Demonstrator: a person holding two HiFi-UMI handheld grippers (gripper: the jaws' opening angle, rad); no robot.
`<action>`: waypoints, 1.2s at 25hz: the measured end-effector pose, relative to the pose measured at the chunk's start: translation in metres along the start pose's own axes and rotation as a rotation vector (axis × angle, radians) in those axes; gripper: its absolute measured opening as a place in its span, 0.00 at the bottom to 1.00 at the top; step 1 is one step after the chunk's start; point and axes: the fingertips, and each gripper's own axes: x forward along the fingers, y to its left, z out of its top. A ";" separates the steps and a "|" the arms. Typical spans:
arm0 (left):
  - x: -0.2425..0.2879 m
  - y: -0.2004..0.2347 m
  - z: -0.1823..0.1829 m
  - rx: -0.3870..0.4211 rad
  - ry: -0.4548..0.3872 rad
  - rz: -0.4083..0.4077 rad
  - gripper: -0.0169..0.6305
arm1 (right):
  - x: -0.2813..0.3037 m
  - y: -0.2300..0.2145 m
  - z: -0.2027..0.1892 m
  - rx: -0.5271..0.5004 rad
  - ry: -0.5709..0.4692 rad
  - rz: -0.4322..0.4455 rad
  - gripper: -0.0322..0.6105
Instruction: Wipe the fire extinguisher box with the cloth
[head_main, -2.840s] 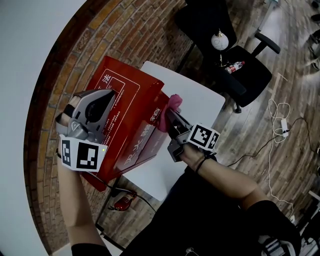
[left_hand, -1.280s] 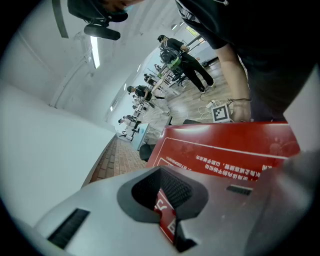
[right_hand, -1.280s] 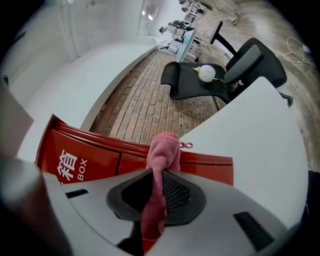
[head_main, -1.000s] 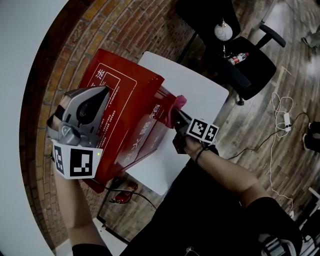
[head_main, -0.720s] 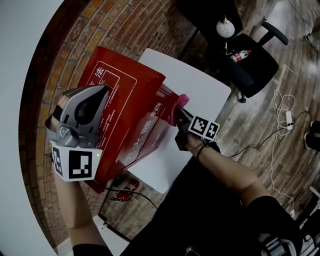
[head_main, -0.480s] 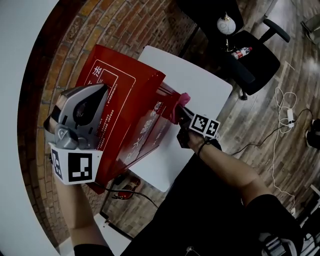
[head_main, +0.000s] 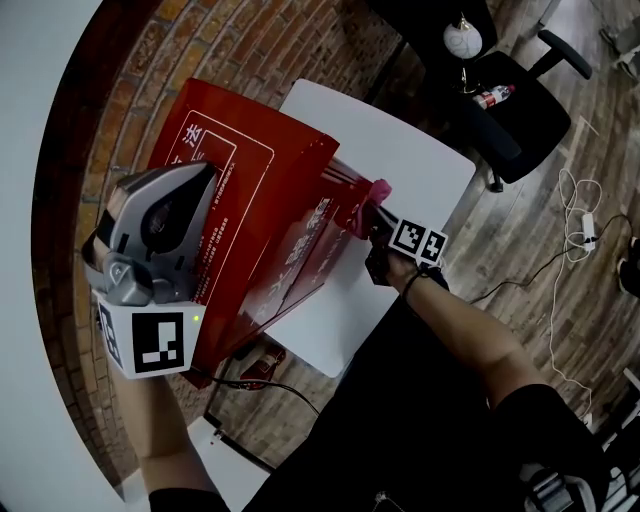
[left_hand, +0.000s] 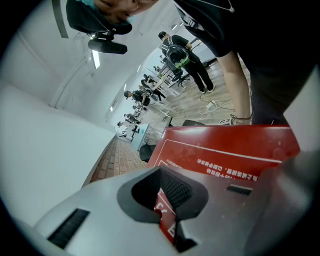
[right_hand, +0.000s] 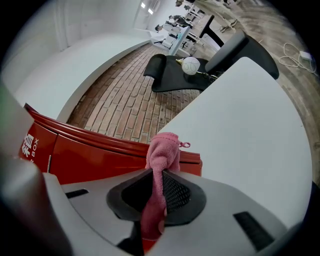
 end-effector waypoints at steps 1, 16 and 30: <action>0.000 0.000 0.000 0.000 0.000 0.000 0.06 | 0.001 -0.003 0.000 0.001 0.002 -0.002 0.15; 0.000 -0.001 -0.001 -0.002 0.003 0.000 0.06 | 0.020 -0.049 -0.008 -0.032 0.035 -0.051 0.15; 0.000 0.000 -0.001 -0.002 0.004 0.001 0.06 | 0.033 -0.082 -0.018 -0.035 0.061 -0.153 0.15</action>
